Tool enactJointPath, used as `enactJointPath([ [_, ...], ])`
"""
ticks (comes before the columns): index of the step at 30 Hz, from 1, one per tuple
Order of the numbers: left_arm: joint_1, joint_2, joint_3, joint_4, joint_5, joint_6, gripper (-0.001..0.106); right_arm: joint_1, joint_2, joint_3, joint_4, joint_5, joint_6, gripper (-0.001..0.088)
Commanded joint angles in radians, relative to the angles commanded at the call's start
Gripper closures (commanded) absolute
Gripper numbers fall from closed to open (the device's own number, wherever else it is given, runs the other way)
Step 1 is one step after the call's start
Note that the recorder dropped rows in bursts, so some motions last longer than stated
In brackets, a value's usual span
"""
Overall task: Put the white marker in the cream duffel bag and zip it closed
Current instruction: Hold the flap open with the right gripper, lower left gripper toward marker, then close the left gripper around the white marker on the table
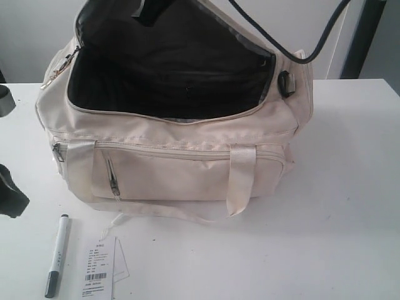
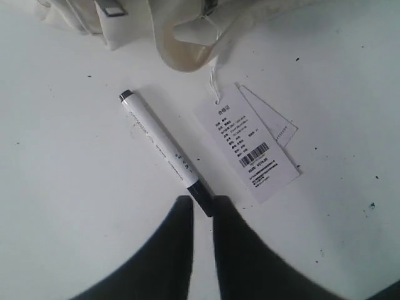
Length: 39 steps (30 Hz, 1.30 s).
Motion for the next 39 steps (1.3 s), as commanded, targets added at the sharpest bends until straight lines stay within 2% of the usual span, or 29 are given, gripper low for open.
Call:
enactJointPath([
  [4,0.0,0.069,0.036,-0.036,-0.003,-0.018,0.044,0.0,0.0,0.0,0.0,0.0,0.0,0.0868],
  [6,0.0,0.107,0.048,-0.099,-0.038,-0.007,0.041,0.0,0.0,0.0,0.0,0.0,0.0,0.0868],
  [8,0.0,0.142,0.048,-0.094,-0.073,-0.007,0.044,0.0,0.0,0.0,0.0,0.0,0.0,0.0868],
  [15,0.0,0.24,0.048,0.006,-0.156,-0.069,0.044,0.0,0.0,0.0,0.0,0.0,0.0,0.0868],
  [19,0.0,0.279,0.055,0.024,-0.216,-0.089,0.044,0.0,0.0,0.0,0.0,0.0,0.0,0.0868],
  [22,0.0,0.28,0.118,0.024,-0.338,-0.122,0.044,0.0,0.0,0.0,0.0,0.0,0.0,0.0868],
  [24,0.0,0.28,0.196,0.024,-0.469,-0.154,0.044,0.0,0.0,0.0,0.0,0.0,0.0,0.0868],
  [26,0.0,0.28,0.232,0.024,-0.531,-0.169,0.044,0.0,0.0,0.0,0.0,0.0,0.0,0.0868],
  [29,-0.002,0.28,0.239,0.026,-0.549,-0.17,0.044,0.0,0.0,0.0,0.0,0.0,0.0,0.0868],
  [34,-0.067,0.309,0.239,0.026,-0.572,-0.202,0.045,0.0,0.0,0.0,0.0,0.0,0.0,0.0868],
  [39,-0.069,0.354,0.239,0.028,-0.597,-0.229,0.045,0.0,0.0,0.0,0.0,0.0,0.0,0.0868],
])
